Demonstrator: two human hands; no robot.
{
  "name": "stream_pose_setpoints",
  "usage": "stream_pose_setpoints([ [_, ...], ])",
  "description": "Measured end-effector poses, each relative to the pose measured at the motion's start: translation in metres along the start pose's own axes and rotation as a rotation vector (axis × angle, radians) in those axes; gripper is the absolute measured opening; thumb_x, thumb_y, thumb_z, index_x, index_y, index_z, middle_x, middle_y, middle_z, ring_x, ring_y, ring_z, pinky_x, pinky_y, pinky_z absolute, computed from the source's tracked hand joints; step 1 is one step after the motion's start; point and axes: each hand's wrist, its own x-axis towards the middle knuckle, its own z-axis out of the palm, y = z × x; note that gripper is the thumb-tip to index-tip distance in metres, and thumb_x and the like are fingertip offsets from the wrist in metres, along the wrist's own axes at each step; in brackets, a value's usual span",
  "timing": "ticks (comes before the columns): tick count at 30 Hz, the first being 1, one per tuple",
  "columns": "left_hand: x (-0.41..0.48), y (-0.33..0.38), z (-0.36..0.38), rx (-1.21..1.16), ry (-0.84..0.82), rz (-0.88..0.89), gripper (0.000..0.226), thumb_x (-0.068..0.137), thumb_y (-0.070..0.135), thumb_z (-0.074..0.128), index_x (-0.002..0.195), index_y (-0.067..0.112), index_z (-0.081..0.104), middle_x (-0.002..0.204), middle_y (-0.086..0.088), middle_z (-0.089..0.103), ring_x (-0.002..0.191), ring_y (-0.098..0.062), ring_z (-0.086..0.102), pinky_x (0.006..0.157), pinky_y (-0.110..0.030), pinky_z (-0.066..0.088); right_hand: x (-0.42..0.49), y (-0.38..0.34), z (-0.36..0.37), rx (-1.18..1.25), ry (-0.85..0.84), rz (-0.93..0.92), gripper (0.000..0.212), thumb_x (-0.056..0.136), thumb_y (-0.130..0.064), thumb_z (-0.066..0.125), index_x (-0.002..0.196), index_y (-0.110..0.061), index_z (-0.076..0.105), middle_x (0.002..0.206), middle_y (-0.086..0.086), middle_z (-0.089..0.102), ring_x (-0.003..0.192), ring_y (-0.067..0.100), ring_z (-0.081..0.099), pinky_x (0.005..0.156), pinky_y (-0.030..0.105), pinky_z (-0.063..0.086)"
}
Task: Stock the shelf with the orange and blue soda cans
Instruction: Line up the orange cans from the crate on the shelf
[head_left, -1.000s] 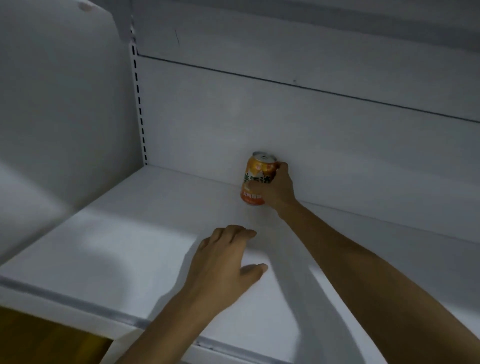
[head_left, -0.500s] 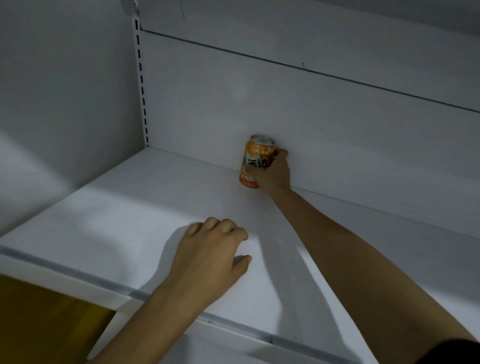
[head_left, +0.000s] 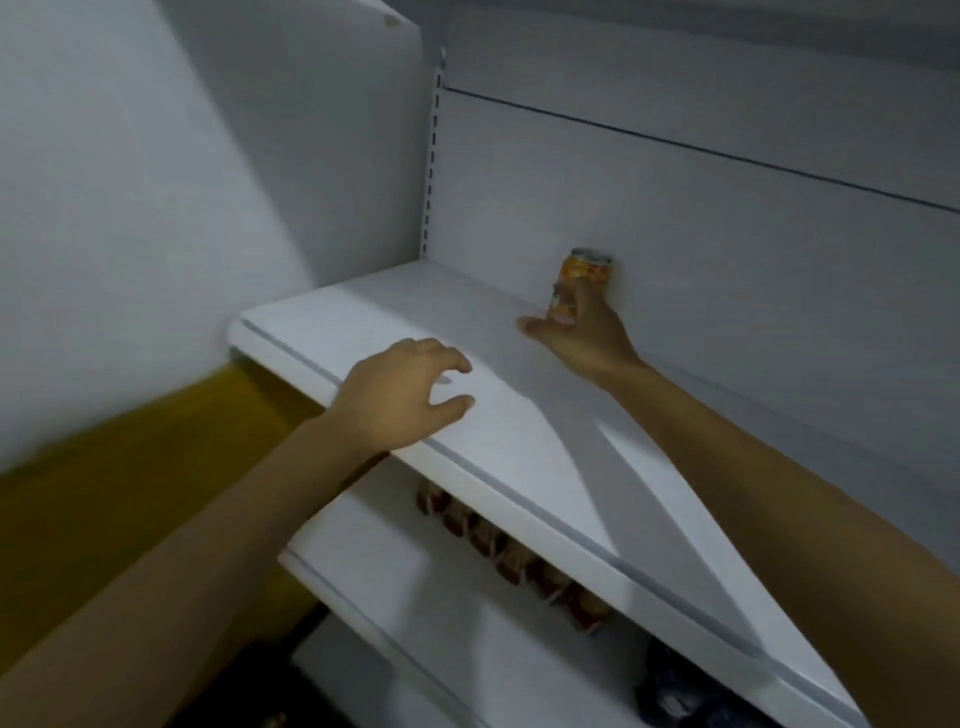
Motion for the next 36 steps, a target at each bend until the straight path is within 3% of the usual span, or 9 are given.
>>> stream_pose_setpoints([
  [3, -0.054, -0.007, -0.02, 0.149, 0.061, -0.136, 0.046, 0.087, 0.048, 0.057, 0.126, 0.026, 0.055, 0.125, 0.004, 0.059, 0.115, -0.016, 0.05, 0.088, -0.033, 0.046, -0.044, -0.028, 0.01, -0.136, -0.205, -0.255, 0.074, 0.078, -0.047, 0.071, 0.138, -0.018, 0.039, 0.14, 0.003, 0.045, 0.126, 0.02, 0.045, 0.102, 0.034, 0.04],
  [8, -0.162, -0.015, -0.033, 0.335, -0.146, -0.449, 0.052, 0.089, 0.046, 0.057, 0.135, 0.026, 0.045, 0.13, -0.001, 0.052, 0.12, -0.022, 0.048, 0.089, -0.036, 0.045, -0.122, -0.07, 0.071, -0.281, -0.487, -0.553, 0.077, 0.079, -0.053, 0.067, 0.141, -0.02, 0.035, 0.142, 0.004, 0.043, 0.127, 0.024, 0.043, 0.103, 0.045, 0.038],
  [14, -0.299, -0.042, -0.014, 0.328, -0.316, -0.76, 0.054, 0.092, 0.047, 0.054, 0.138, 0.021, 0.042, 0.135, -0.005, 0.05, 0.115, -0.026, 0.052, 0.085, -0.037, 0.049, -0.212, -0.075, 0.164, -0.465, -0.772, -0.793, 0.072, 0.084, -0.055, 0.059, 0.142, -0.019, 0.035, 0.144, 0.005, 0.042, 0.134, 0.024, 0.036, 0.117, 0.049, 0.012],
  [17, -0.365, -0.06, 0.019, 0.21, -0.407, -0.897, 0.059, 0.091, 0.049, 0.053, 0.14, 0.02, 0.04, 0.137, -0.006, 0.049, 0.118, -0.027, 0.051, 0.092, -0.04, 0.047, -0.258, -0.054, 0.206, -0.368, -1.077, -0.639, 0.079, 0.081, -0.05, 0.067, 0.144, -0.017, 0.032, 0.144, 0.008, 0.041, 0.129, 0.025, 0.042, 0.105, 0.039, 0.038],
  [20, -0.419, -0.069, 0.054, 0.024, -0.525, -0.981, 0.057, 0.092, 0.047, 0.053, 0.14, 0.018, 0.04, 0.135, -0.004, 0.051, 0.117, -0.025, 0.052, 0.092, -0.037, 0.047, -0.293, -0.028, 0.244, -0.36, -1.336, -0.431, 0.08, 0.082, -0.043, 0.071, 0.145, -0.014, 0.031, 0.144, 0.007, 0.041, 0.126, 0.021, 0.045, 0.101, 0.031, 0.042],
  [23, -0.461, -0.08, 0.085, -0.217, -0.571, -1.035, 0.036, 0.093, 0.036, 0.057, 0.119, 0.012, 0.055, 0.105, -0.008, 0.06, 0.098, -0.029, 0.059, 0.079, -0.04, 0.048, -0.313, -0.006, 0.282, -0.366, -1.504, -0.256, 0.061, 0.087, -0.03, 0.068, 0.138, -0.012, 0.039, 0.127, 0.0, 0.05, 0.112, 0.016, 0.05, 0.085, 0.02, 0.041],
  [27, -0.5, -0.109, 0.135, -0.407, -0.546, -1.131, 0.042, 0.092, 0.043, 0.053, 0.121, 0.013, 0.057, 0.117, -0.008, 0.06, 0.101, -0.027, 0.057, 0.077, -0.03, 0.041, -0.332, 0.031, 0.344, -0.378, -1.515, -0.102, 0.056, 0.088, -0.031, 0.067, 0.135, -0.012, 0.044, 0.121, 0.006, 0.054, 0.11, 0.021, 0.053, 0.081, 0.02, 0.037],
  [31, -0.526, -0.137, 0.211, -0.631, -0.426, -1.331, 0.035, 0.093, 0.029, 0.059, 0.124, 0.013, 0.057, 0.121, -0.007, 0.062, 0.11, -0.025, 0.059, 0.088, -0.028, 0.045, -0.362, 0.088, 0.414, -0.344, -1.5, 0.062, 0.041, 0.091, -0.027, 0.062, 0.127, -0.013, 0.049, 0.117, 0.004, 0.056, 0.103, 0.019, 0.054, 0.079, 0.022, 0.037],
  [36, -0.548, -0.166, 0.335, -0.742, -0.287, -1.567, 0.029, 0.088, 0.021, 0.065, 0.116, 0.011, 0.061, 0.118, -0.005, 0.062, 0.112, -0.021, 0.057, 0.087, -0.024, 0.042, -0.401, 0.17, 0.508, -0.203, -1.481, 0.376, 0.033, 0.088, -0.027, 0.066, 0.116, -0.013, 0.054, 0.106, 0.002, 0.061, 0.093, 0.017, 0.063, 0.075, 0.024, 0.051],
])
